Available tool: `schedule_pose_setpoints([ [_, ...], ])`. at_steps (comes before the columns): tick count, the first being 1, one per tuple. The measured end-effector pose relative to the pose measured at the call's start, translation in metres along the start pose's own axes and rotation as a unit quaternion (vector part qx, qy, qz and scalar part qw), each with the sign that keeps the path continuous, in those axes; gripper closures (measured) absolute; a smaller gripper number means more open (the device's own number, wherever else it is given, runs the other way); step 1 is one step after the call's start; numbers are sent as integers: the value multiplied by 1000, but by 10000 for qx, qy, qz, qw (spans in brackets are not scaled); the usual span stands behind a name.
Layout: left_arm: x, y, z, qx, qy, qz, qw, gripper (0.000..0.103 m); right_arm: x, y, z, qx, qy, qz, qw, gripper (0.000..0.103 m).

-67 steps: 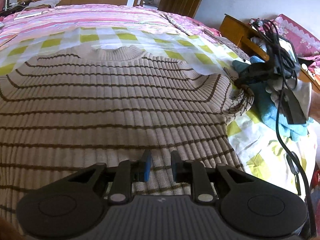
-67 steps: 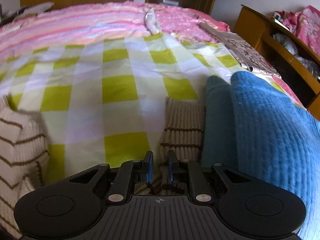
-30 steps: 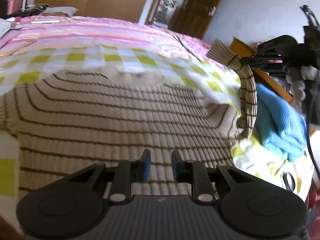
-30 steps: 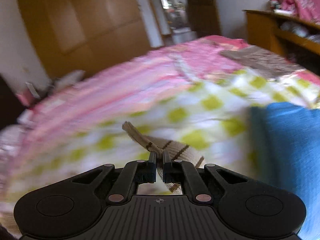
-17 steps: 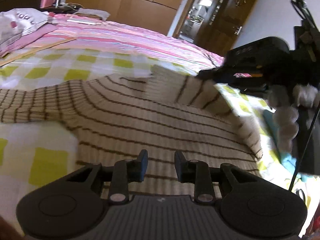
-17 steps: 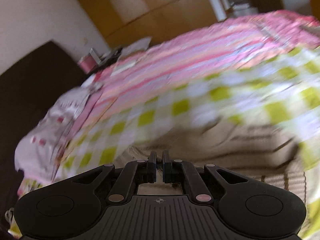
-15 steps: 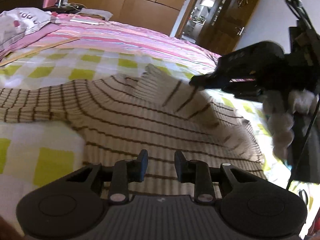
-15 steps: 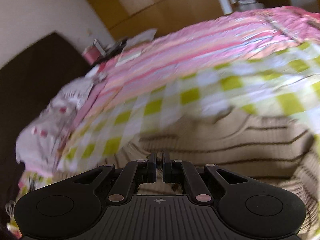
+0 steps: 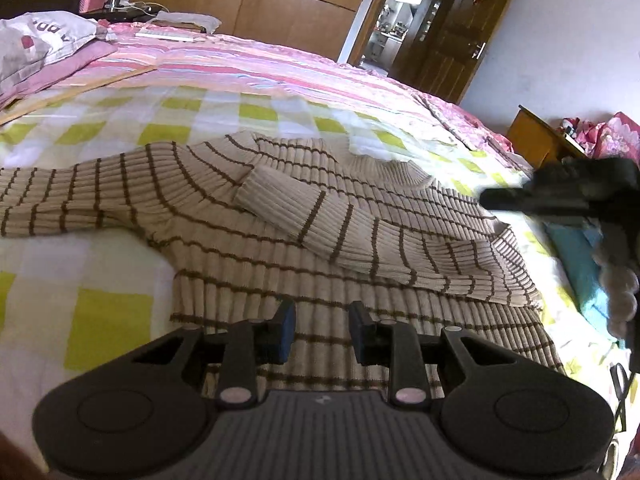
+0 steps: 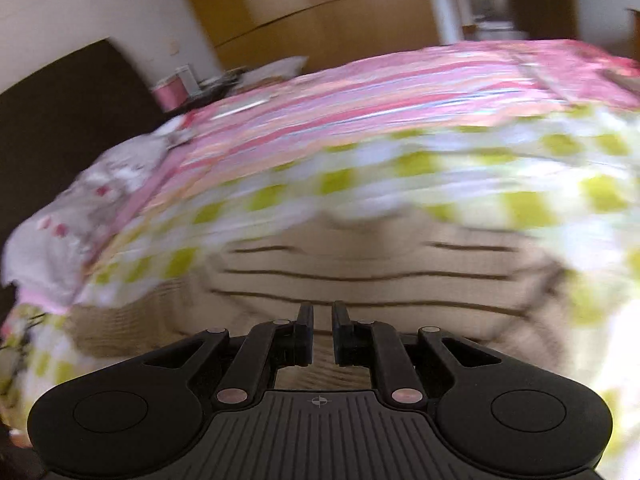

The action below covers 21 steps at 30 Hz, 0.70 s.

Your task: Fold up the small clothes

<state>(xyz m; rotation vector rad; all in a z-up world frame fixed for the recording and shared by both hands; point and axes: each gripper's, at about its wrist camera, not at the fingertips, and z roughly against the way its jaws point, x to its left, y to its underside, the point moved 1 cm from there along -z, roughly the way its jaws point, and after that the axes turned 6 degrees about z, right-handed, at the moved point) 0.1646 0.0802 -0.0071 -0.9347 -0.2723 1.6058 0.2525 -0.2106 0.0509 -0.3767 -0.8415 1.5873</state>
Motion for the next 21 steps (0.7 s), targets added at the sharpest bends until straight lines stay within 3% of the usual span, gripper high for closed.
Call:
schedule_pose_setpoints([
  [4,-1,3,-5,68,-16,-7,10000,69,-47,22,10,37,668,-382,9970,90],
  [7,-2,6,-10,140,-58,-35,9999,69,-63,36,3,232,869,-432,9950,90],
  [10,-2,8,-13,171,-114,-99,9997,69,-65,49,-11,488,802,-482,9944,91],
  [16,1,4,-9,108,-124,-84,9998,69,-31,40,-5,261,1059,328,9935,90],
  [18,4,1,-6,14,-183,-67,9998,69,-11,34,-1,105,923,696,9932,90],
  [21,11,-5,0,-122,-275,4,9995,69,24,33,-5,88,369,1152,9926,90],
])
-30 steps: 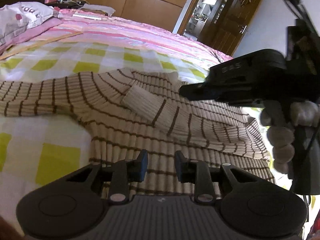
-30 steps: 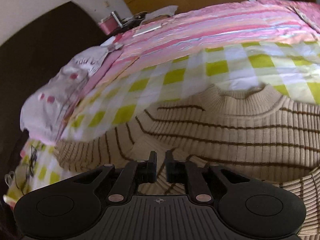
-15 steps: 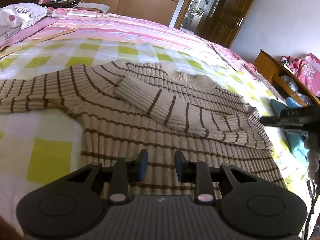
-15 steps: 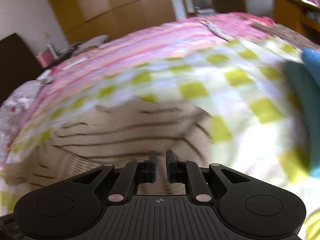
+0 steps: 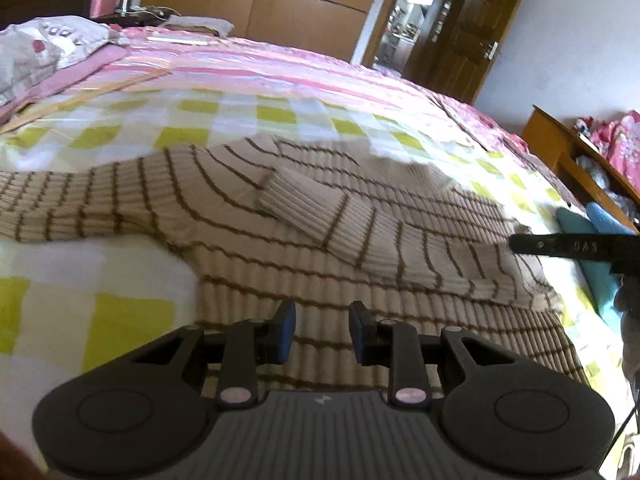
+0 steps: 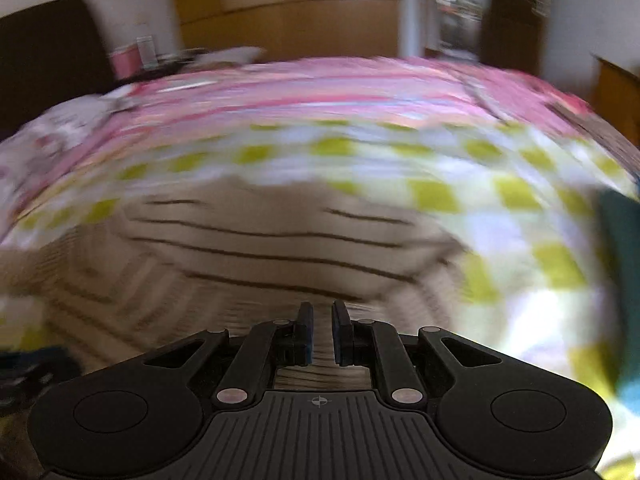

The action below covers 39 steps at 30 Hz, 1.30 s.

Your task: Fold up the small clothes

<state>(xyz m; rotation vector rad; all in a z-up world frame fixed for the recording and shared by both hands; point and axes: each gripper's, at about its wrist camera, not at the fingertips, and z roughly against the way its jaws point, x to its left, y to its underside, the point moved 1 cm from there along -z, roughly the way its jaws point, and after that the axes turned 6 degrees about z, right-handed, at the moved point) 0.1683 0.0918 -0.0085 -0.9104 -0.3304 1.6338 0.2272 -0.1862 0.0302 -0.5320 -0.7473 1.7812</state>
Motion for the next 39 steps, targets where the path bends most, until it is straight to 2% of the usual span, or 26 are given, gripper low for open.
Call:
schedule_pose_setpoints([
  [4,13,-8,6,-148,-97,187,9997,69,44,-6,-20,96,-681,512,9963,89],
  [7,23,-12,9,-217,-130,328,9991,68,71,-9,-38,165,-874,959,9914,88],
  [9,27,-14,9,-230,-124,388,9989,68,84,-11,-50,236,-1020,1146,9879,82],
  [11,29,-16,8,-228,-123,386,9989,68,96,-12,-59,310,-1110,1285,9850,72],
  [17,31,-17,7,-233,-106,370,9990,68,121,-13,-77,226,-1056,1758,9785,64],
  [19,32,-17,7,-249,-110,390,9989,68,121,-16,-81,192,-986,1677,9807,66],
  [22,34,-17,9,-271,-106,425,9987,68,115,-22,-84,217,-912,1399,9857,88],
  [25,35,-17,10,-305,-92,438,9985,68,105,-27,-77,186,-1084,997,9889,96],
  [32,36,-18,10,-334,-87,473,9983,68,104,-36,-58,-267,-1646,363,9853,97],
  [34,36,-18,9,-310,-98,468,9984,68,110,-35,-64,-158,-1744,481,9834,96],
  [36,36,-18,9,-303,-109,460,9984,68,114,-31,-74,83,-1769,606,9823,91],
  [39,37,-18,9,-316,-99,456,9984,68,107,-27,-74,230,-1867,437,9812,90],
])
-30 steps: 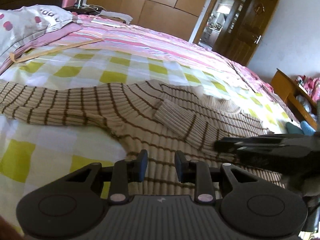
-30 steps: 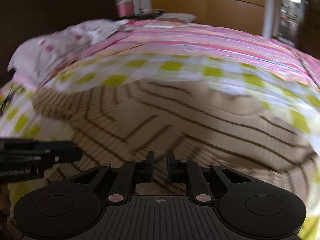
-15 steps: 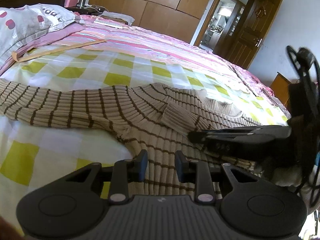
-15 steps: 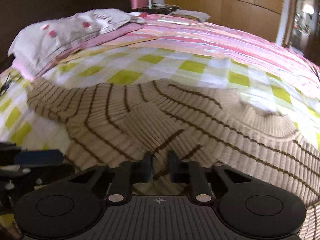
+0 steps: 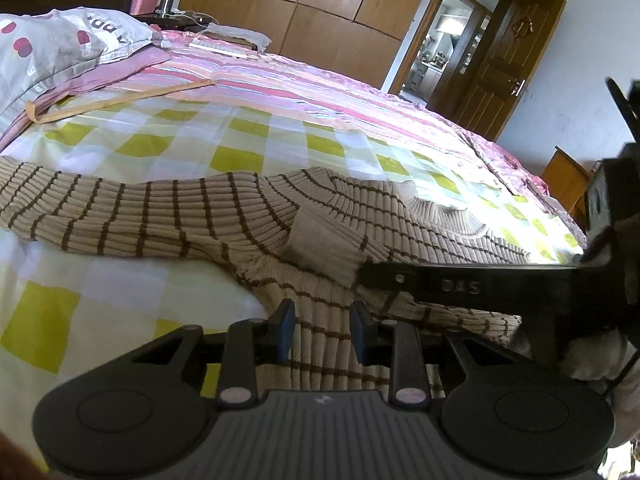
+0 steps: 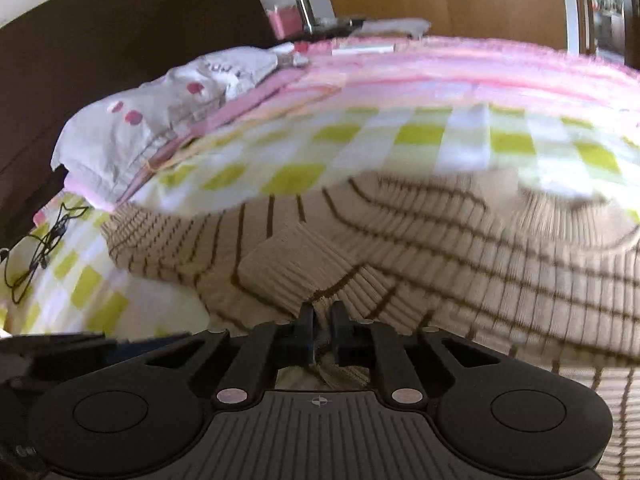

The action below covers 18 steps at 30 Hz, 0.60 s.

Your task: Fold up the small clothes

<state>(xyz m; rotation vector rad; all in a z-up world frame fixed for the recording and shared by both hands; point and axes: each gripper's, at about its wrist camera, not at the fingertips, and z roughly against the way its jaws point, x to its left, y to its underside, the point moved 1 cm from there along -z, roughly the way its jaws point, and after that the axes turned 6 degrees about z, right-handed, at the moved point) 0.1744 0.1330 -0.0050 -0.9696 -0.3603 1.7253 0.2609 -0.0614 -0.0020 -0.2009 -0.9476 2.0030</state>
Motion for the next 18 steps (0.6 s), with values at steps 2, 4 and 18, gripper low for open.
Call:
schedule_pose_setpoints([
  [2,1,0,-1,-5,15,15,10000,68,-5,2,12,-105,-107,-123,9998,90],
  [4,1,0,-1,-9,33,26,10000,68,-13,6,29,-237,-76,-226,9994,90],
  [18,-52,-14,-36,-247,299,-631,9973,68,-144,72,102,-275,2295,-1191,9656,94],
])
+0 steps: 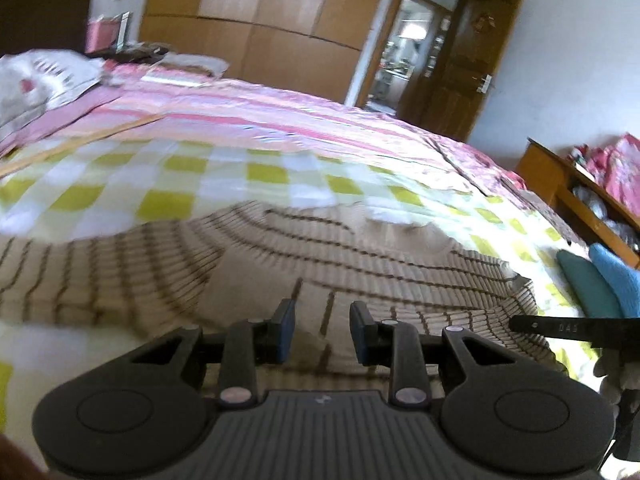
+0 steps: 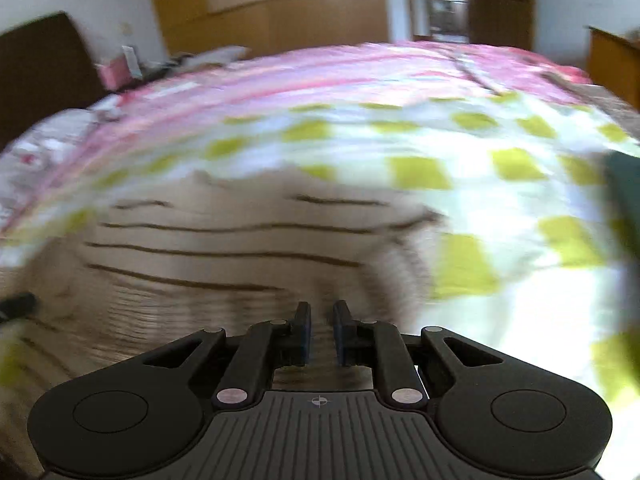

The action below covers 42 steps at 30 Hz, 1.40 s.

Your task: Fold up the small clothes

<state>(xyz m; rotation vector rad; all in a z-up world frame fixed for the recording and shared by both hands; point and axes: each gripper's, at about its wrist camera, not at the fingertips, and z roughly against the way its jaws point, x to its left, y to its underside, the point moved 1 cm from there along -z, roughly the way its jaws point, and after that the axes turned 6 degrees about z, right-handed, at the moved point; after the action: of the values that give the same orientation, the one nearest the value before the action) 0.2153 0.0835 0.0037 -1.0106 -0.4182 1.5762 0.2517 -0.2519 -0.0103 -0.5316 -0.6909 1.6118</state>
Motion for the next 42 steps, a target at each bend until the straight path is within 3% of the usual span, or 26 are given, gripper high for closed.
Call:
schedule_pose_setpoints([
  [4,1,6,-32,459,-468,-196,9977,68,-13,0,-2,-25,-22,-282,9996,99],
  [6,2,11,-31,445,-487,-314,9973,67,-7,0,0,-27,20,-161,9999,98],
  [8,3,11,-26,471,-587,-372,9965,67,-4,-1,5,-125,-2,-148,9998,90],
  [12,10,15,-20,502,-681,-238,9961,66,-9,-3,19,-322,-68,-347,9989,89],
  [18,14,17,-12,552,-877,-55,9946,66,-6,11,13,14,56,-48,10000,90],
  [24,21,20,11,466,-900,265,9945,67,2,9,32,-281,-143,-158,9994,87],
  [29,32,27,27,372,-998,488,9931,67,17,22,15,129,-239,46,9996,86],
  [32,38,29,37,240,-1082,565,9922,67,28,21,20,-20,-92,227,9997,83],
  [37,50,23,45,11,-1192,743,9901,67,48,17,33,-310,-386,369,9981,83],
  [42,70,18,53,-152,-1310,1015,9861,67,83,18,26,-250,-733,661,9948,83],
])
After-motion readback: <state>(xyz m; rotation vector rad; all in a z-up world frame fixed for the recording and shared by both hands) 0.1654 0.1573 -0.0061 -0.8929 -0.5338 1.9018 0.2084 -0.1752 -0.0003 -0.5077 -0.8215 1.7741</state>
